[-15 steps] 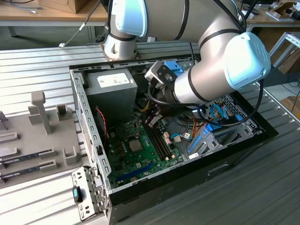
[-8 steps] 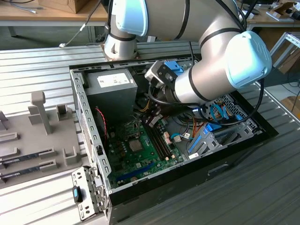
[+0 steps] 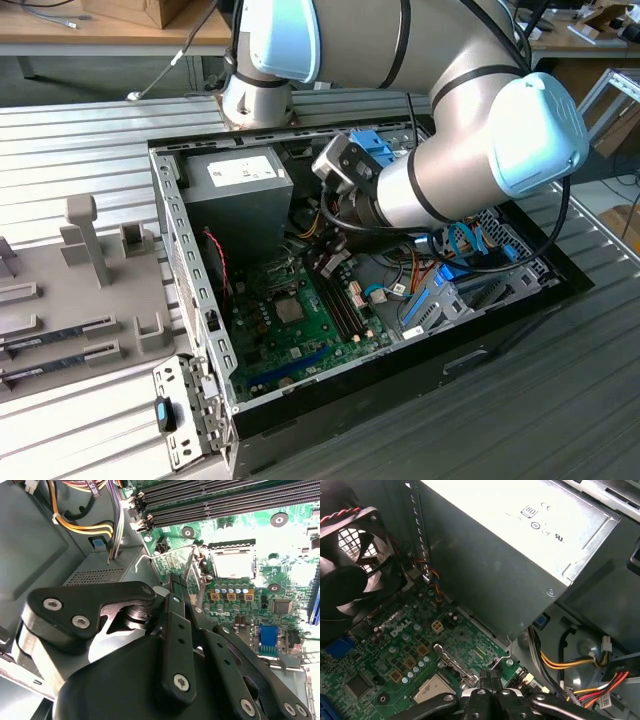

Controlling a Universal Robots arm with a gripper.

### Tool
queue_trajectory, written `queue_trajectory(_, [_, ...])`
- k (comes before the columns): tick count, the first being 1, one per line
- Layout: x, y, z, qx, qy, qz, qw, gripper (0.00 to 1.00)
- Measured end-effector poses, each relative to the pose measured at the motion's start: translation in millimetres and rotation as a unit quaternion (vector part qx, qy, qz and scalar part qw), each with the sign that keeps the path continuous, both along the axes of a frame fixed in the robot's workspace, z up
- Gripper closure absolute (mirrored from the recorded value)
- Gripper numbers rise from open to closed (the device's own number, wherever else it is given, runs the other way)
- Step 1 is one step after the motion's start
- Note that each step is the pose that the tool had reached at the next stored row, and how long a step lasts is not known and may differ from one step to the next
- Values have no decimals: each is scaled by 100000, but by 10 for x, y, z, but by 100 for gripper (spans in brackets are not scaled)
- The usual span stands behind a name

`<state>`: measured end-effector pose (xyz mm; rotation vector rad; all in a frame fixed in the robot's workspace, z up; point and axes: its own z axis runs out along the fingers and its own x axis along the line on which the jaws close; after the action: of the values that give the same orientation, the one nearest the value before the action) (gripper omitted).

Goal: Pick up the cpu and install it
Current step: 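Close the cpu cover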

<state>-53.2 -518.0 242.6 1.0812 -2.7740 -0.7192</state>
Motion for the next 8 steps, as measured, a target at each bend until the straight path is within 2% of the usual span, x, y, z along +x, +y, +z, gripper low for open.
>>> queue_trajectory(8, [0,-51,0,30,0,2,100000,89])
